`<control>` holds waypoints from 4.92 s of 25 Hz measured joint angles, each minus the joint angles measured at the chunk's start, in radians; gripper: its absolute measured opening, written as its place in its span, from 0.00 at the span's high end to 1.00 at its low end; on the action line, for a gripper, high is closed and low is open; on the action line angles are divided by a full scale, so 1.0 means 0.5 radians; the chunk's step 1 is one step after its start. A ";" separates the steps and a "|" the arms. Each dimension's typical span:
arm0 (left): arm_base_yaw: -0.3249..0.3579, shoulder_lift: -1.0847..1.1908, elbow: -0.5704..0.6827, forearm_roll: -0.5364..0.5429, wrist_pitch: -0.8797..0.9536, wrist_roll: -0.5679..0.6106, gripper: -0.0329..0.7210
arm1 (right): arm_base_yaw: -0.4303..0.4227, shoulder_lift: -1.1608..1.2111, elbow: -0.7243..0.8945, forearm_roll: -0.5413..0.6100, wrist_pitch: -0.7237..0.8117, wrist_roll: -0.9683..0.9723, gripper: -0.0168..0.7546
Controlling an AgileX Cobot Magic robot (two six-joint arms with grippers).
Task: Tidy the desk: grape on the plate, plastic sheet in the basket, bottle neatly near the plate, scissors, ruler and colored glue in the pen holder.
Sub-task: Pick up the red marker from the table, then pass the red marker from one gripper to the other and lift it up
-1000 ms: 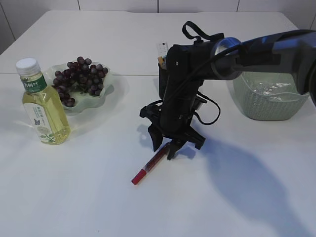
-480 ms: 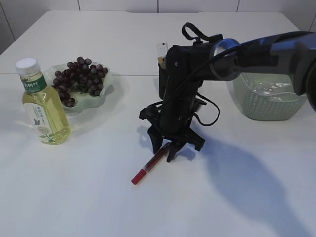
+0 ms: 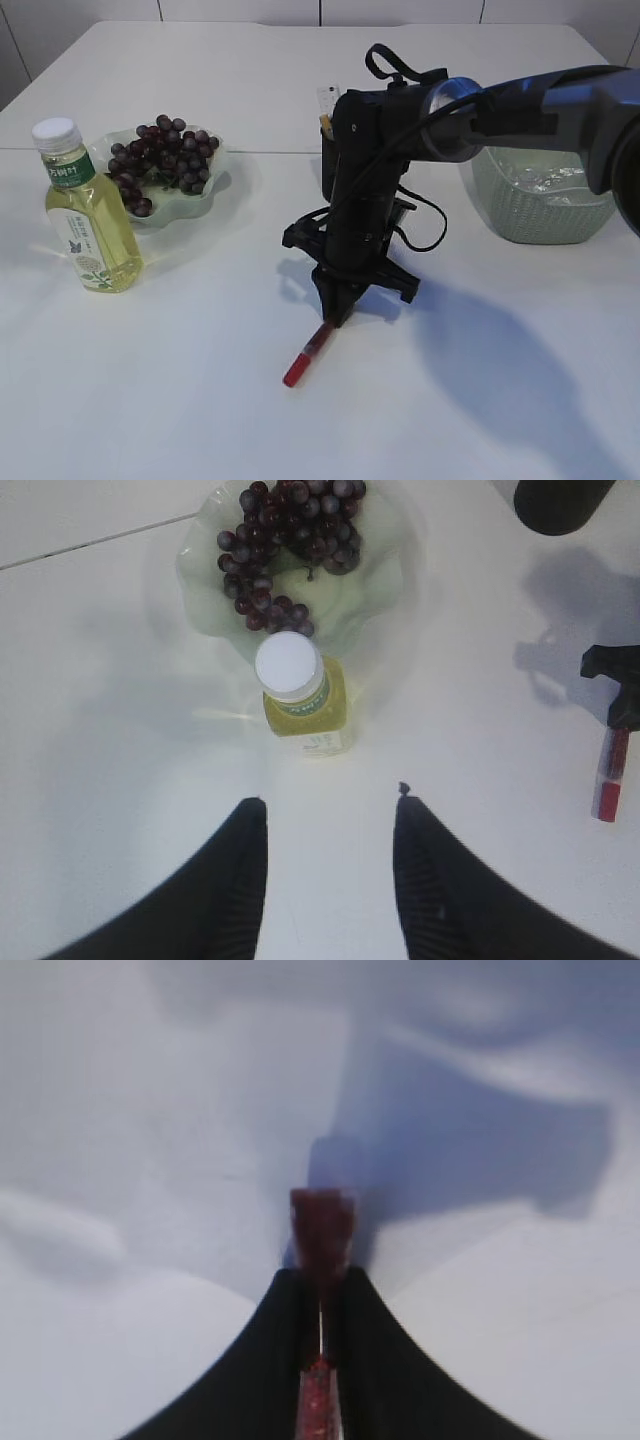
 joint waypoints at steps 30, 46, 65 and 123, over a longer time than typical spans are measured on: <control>0.000 0.000 0.000 0.004 0.000 0.000 0.55 | 0.000 -0.042 -0.371 0.389 0.159 -1.173 0.93; 0.000 0.000 0.000 -0.087 0.000 0.000 0.55 | 0.000 -0.505 -0.371 0.340 0.180 -1.558 0.93; 0.000 0.035 0.141 -0.235 -0.004 0.000 0.55 | -0.164 -0.513 -0.371 0.820 0.191 -1.533 0.93; -0.139 0.283 1.742 -0.164 -4.426 0.826 0.55 | -0.631 -0.513 -0.379 3.070 0.147 -1.712 0.93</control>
